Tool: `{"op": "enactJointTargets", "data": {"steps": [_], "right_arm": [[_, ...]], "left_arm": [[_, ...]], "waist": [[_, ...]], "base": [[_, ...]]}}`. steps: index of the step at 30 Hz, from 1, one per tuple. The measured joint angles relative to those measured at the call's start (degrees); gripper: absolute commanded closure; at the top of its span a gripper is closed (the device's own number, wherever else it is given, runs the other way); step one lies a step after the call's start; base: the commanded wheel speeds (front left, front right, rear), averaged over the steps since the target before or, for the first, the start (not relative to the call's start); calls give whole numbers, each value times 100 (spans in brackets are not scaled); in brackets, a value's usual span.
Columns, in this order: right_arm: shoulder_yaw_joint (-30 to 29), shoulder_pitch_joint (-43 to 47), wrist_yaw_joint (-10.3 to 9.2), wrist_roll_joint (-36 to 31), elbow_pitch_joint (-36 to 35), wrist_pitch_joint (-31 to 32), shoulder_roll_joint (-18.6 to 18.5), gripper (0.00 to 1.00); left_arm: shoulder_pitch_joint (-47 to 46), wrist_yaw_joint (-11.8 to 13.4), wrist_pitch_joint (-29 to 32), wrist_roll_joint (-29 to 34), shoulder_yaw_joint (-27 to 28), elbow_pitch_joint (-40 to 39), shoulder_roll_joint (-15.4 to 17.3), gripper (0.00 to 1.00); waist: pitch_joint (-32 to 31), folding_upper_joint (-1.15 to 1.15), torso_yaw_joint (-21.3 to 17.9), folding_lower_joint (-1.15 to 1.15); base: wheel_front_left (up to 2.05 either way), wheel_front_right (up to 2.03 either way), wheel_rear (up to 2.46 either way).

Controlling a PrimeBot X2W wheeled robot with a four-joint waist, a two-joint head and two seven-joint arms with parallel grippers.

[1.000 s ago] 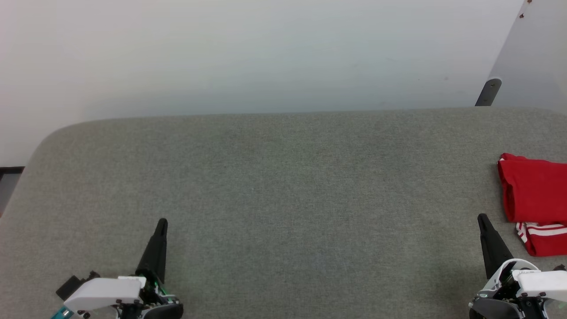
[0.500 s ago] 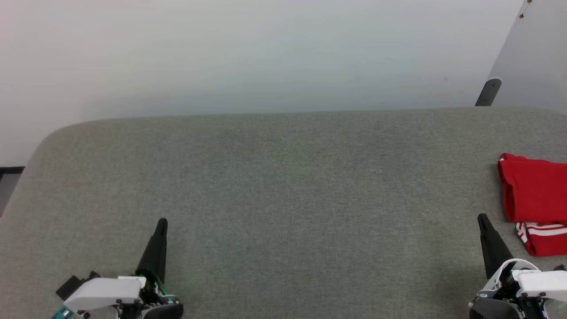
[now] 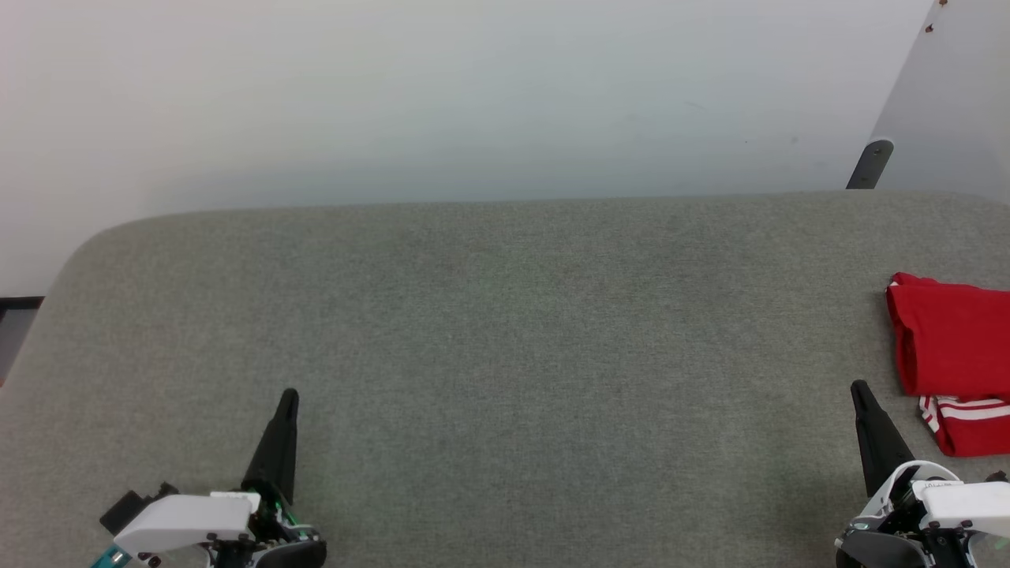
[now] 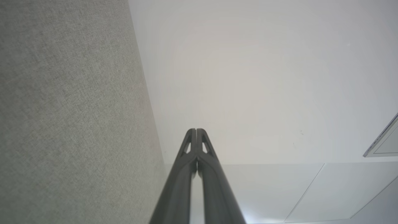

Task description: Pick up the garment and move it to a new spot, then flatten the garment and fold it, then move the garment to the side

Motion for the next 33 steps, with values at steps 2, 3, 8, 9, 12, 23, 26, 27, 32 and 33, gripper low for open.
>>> {"op": "enactJointTargets", "data": {"steps": [2,3,8,9,12,23,26,27,32,33], "right_arm": [[0,0,0,0,0,0,0,100],[0,0,0,0,0,0,0,100],[0,0,0,0,0,0,0,100],[0,0,0,0,0,0,0,100],[0,0,0,0,0,0,0,100],[0,0,0,0,0,0,0,100],[0,0,0,0,0,0,0,100],[0,0,0,0,0,0,0,100],[0,0,0,0,0,0,0,100],[0,0,0,0,0,0,0,100]], "left_arm": [[0,0,0,0,2,0,0,100],[0,0,0,0,2,0,0,100],[0,0,0,0,1,0,0,100],[0,0,0,0,0,0,0,100],[0,0,0,0,2,0,0,100],[0,0,0,0,0,0,0,100],[0,0,0,0,2,0,0,100],[0,0,0,0,1,0,0,100],[0,0,0,0,0,0,0,100],[0,0,0,0,1,0,0,100]], "waist": [[0,0,0,0],[0,0,0,0],[0,0,0,0],[0,0,0,0],[0,0,0,0],[0,0,0,0],[0,0,0,0],[0,0,0,0],[0,0,0,0],[0,0,0,0]], "base": [[0,0,0],[0,0,0],[0,0,0],[0,0,0],[0,0,0],[0,0,0],[0,0,0],[0,0,0],[0,0,0],[0,0,0]]}}
